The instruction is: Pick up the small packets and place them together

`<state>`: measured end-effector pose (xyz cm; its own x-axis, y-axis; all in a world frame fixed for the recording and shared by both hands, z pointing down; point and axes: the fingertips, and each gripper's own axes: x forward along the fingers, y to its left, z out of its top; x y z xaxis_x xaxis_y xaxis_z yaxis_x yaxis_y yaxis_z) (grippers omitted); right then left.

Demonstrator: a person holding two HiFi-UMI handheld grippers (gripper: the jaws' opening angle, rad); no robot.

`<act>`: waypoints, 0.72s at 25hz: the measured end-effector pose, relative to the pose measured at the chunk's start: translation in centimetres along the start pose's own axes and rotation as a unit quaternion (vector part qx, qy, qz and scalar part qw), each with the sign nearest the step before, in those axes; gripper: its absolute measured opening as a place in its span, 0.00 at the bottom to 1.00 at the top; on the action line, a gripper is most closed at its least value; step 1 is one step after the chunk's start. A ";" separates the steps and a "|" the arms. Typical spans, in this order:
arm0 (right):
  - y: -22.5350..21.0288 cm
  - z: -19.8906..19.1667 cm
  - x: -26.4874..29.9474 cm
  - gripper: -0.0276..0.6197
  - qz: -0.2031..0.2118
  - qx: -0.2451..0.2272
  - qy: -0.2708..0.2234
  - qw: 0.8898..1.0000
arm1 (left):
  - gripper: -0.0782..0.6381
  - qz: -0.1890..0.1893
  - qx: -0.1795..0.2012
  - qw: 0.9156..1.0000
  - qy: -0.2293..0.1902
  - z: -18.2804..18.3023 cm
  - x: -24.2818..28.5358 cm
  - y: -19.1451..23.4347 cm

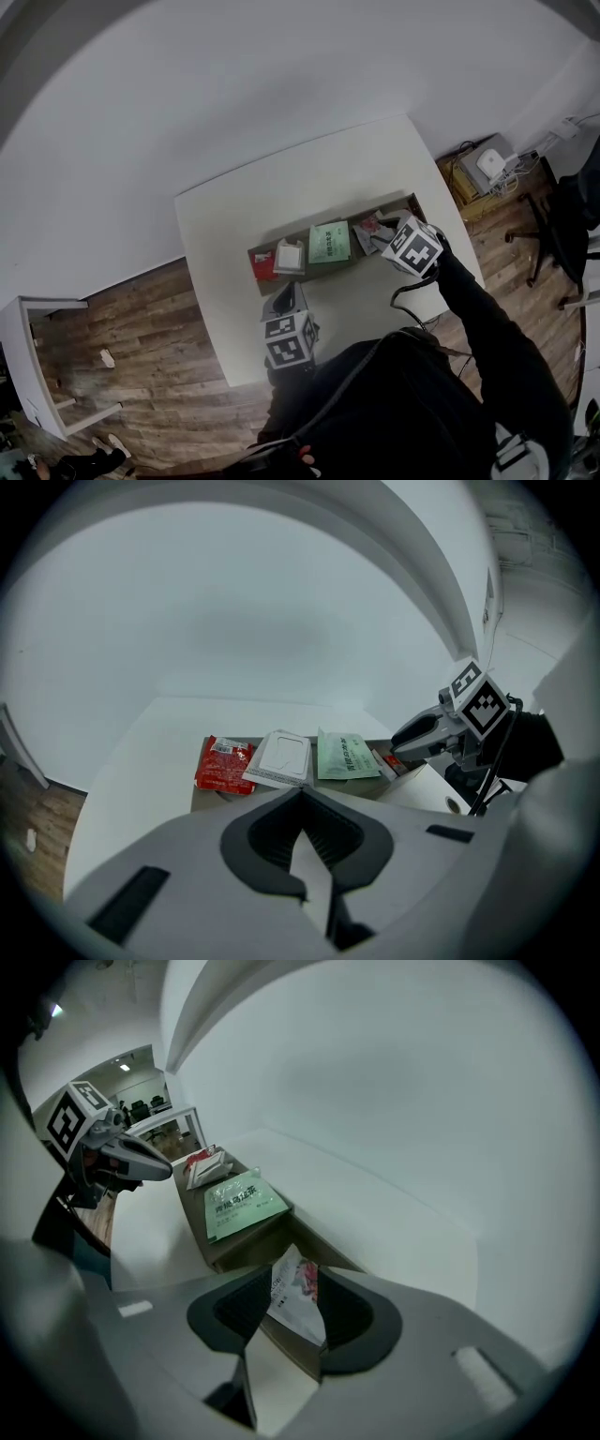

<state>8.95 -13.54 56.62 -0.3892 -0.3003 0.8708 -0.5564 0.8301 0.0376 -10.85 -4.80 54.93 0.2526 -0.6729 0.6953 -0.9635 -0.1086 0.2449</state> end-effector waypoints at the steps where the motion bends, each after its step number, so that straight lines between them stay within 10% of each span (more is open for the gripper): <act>1: 0.2 -0.2 0.4 0.27 0.017 -0.006 0.007 1.000 | 0.11 0.002 -0.001 1.000 0.001 0.0 0.0 0.1; 7: 1.2 -1.5 2.3 0.31 0.107 -0.051 0.053 0.992 | 0.11 0.011 -0.006 1.000 0.005 -0.2 0.0 1.0; 18: 1.2 -2.7 6.1 0.31 0.131 -0.092 0.113 0.981 | 0.11 0.013 -0.009 1.000 0.007 0.6 0.5 1.4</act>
<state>7.89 -13.08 63.26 -0.3168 0.0302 0.9480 -0.3088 0.9418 -0.1331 -12.15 -5.72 55.22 0.2297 -0.6643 0.7113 -0.9677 -0.0777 0.2399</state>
